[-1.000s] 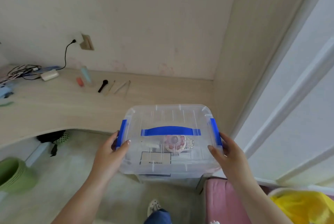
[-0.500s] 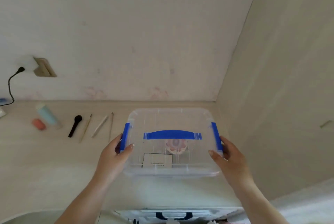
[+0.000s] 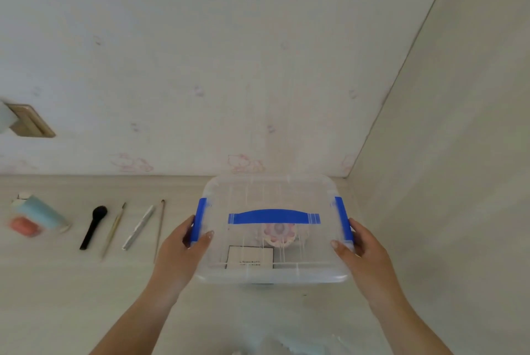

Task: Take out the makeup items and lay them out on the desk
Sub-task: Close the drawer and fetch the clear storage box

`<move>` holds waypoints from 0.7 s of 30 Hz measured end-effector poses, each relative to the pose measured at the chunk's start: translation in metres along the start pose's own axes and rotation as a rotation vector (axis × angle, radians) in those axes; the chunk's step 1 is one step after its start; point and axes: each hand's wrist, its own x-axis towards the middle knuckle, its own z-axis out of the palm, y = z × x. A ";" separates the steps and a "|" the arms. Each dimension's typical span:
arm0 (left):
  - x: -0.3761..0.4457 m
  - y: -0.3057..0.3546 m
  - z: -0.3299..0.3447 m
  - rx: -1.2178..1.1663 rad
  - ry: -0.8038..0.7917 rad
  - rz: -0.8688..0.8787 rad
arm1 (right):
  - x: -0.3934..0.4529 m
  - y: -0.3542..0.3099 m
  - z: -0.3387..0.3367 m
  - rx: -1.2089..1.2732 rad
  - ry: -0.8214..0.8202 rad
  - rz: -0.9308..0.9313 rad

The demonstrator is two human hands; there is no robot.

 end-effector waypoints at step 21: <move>0.032 -0.007 0.003 0.282 0.095 -0.065 | 0.033 -0.010 -0.015 -0.565 -0.018 0.014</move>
